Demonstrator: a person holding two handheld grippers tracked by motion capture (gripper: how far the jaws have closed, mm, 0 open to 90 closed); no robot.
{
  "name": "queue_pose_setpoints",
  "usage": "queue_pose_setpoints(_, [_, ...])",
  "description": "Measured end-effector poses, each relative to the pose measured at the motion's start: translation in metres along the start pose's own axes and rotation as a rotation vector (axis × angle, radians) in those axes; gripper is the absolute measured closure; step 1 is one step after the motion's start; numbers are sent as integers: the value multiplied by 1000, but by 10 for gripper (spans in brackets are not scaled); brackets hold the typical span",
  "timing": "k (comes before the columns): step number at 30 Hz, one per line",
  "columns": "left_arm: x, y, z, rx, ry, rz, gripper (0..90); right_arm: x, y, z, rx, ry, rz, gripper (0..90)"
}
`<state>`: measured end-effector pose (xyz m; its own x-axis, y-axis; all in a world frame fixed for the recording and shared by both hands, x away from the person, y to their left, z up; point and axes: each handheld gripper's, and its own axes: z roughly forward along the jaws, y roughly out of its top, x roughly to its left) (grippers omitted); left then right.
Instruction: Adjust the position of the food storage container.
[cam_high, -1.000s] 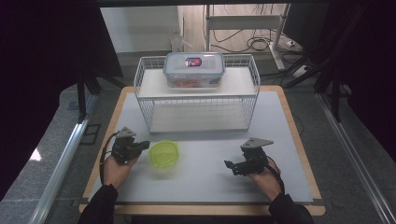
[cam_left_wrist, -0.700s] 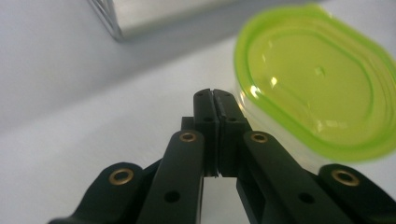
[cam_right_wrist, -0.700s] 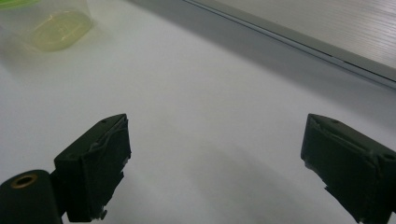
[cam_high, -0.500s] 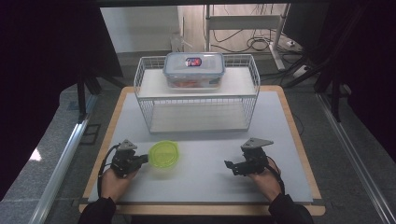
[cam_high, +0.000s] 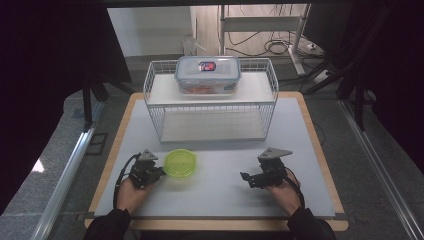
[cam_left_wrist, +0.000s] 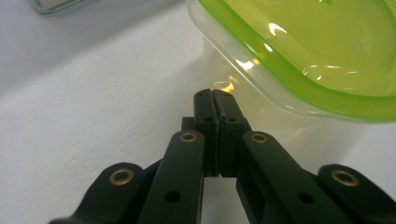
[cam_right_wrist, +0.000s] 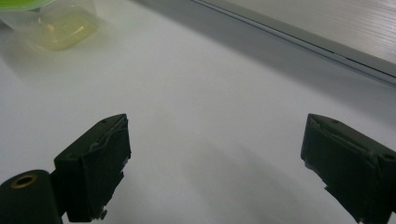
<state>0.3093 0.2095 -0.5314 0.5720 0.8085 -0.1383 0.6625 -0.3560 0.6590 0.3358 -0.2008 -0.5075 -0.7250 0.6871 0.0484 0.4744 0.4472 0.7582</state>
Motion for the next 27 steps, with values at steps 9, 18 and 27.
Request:
queue_pose_setpoints(9, [-11,8,12,18,-28,44,894,0,0,1,4,1,2,81])
queue_pose_setpoints(18, [-33,21,28,22,-83,92,894,-1,-1,0,2,-1,2,81])
queue_pose_setpoints(27, [-61,34,44,15,-140,146,895,-2,-1,-1,0,-3,7,81])
